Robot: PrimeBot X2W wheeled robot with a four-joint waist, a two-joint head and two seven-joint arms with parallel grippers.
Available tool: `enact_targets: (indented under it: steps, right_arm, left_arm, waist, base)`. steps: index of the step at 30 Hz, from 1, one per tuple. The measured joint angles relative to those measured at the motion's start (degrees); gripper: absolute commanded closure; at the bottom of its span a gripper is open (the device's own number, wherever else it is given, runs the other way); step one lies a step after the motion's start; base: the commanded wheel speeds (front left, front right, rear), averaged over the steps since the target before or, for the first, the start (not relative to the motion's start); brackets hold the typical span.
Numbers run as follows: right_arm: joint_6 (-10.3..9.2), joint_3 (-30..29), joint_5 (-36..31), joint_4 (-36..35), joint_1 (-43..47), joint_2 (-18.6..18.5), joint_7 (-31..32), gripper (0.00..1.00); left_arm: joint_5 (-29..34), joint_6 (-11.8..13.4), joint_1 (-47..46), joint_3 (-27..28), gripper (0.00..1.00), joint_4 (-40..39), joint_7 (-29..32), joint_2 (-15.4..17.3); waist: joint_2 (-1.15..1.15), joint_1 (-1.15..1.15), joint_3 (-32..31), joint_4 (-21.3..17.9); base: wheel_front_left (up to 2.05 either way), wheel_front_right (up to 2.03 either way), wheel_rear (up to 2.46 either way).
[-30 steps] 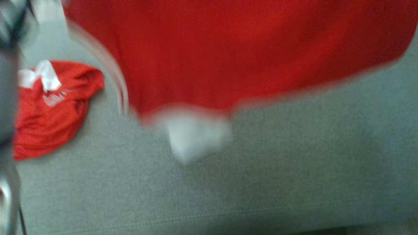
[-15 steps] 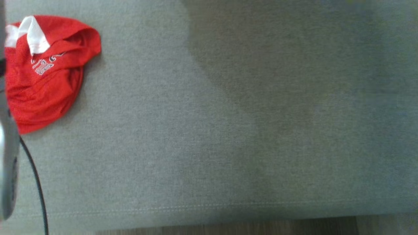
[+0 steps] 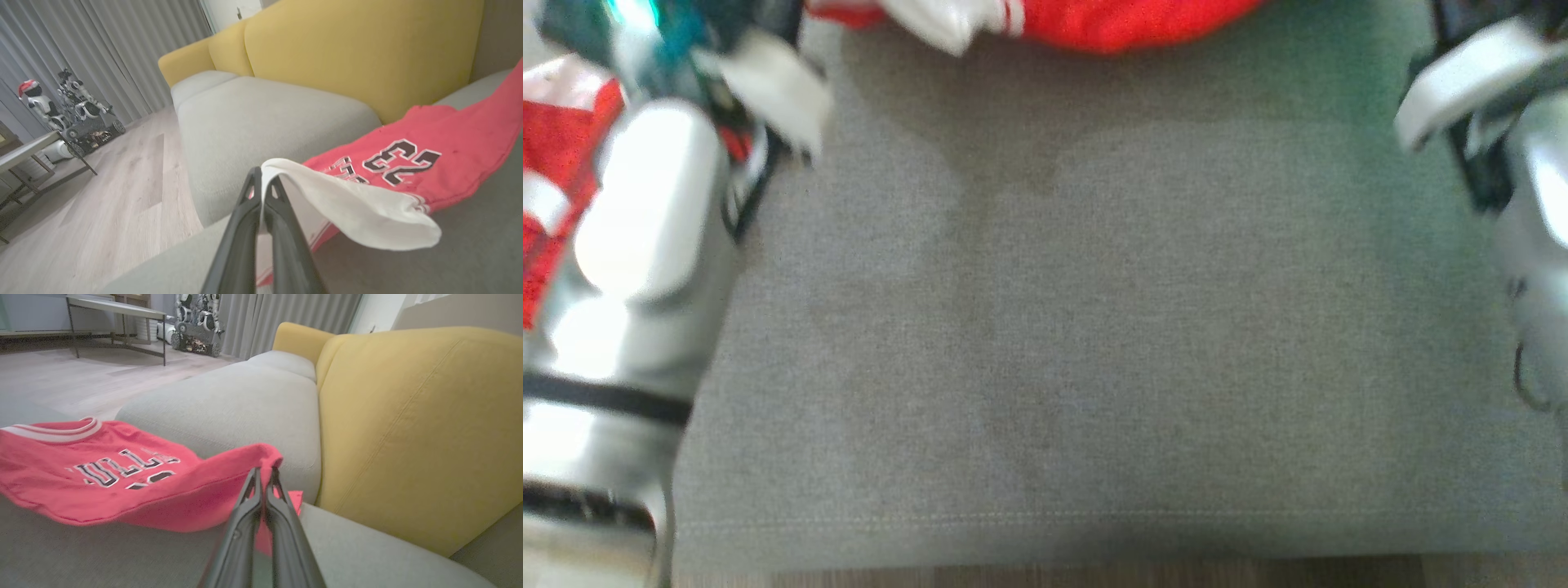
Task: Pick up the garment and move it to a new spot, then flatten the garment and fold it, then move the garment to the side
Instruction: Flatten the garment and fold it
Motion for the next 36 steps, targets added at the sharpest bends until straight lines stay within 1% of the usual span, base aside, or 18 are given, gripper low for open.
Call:
enact_targets:
  steps: [4,11,12,18,21,25,29,33,36]
  right_arm:
    - [0.0,6.93,4.5,0.31,4.66,-1.37,0.0,1.0]
    - [0.0,17.46,11.67,1.25,10.16,-4.52,0.11,1.0]
    - [0.0,17.46,11.67,1.25,10.16,-4.52,0.11,1.0]
    - [0.0,24.9,15.69,1.93,11.72,-7.84,2.55,1.0]
    - [0.0,28.06,18.22,1.94,12.92,-9.14,3.56,1.0]
    - [0.0,33.1,21.47,0.71,14.51,-10.7,5.2,1.0]
    - [0.0,37.9,24.53,-0.36,15.31,-13.11,7.43,1.0]
    - [0.0,41.8,27.43,-1.69,15.9,-15.02,9.27,1.0]
    - [0.0,44.68,30.48,-3.43,16.18,-16.47,10.6,1.0]
  left_arm:
    - [-0.01,-0.29,7.05,-1.81,1.0,0.19,-0.02,1.1]
    - [-0.71,-0.93,18.65,-5.27,1.0,1.03,0.08,4.66]
    - [-0.71,-0.93,18.65,-5.27,1.0,1.03,0.08,4.66]
    - [-2.61,-1.03,23.84,-8.47,1.0,-1.79,2.42,6.49]
    - [-4.07,-1.4,25.82,-10.28,1.0,-3.98,4.53,7.75]
    - [-8.05,-1.42,29.22,-13.97,1.0,-8.26,9.22,10.46]
    - [-12.27,-1.43,31.44,-17.22,1.0,-14.4,13.4,14.47]
    - [-19.35,-1.42,33.16,-18.63,1.0,-21.24,17.53,18.05]
    - [-22.75,-1.42,34.57,-19.81,1.0,-25.95,20.0,21.05]
  waist:
    - [0.0,0.0,-2.42,0.06]
    - [0.0,0.0,-7.4,-0.23]
    - [0.0,0.0,-7.4,-0.23]
    - [0.0,0.0,-11.21,-0.17]
    - [0.0,0.0,-12.83,0.09]
    - [0.0,0.0,-14.69,0.44]
    - [0.0,0.0,-16.06,0.9]
    - [0.0,0.0,-17.2,1.2]
    - [0.0,0.0,-18.01,1.39]
  base:
    - [0.0,0.0,0.0]
    - [0.0,0.0,0.0]
    - [0.0,0.0,0.0]
    - [0.0,0.0,0.0]
    - [0.0,0.0,0.0]
    - [0.0,0.0,0.0]
    - [0.0,0.0,0.0]
    - [0.0,0.0,0.0]
    - [0.0,0.0,0.0]
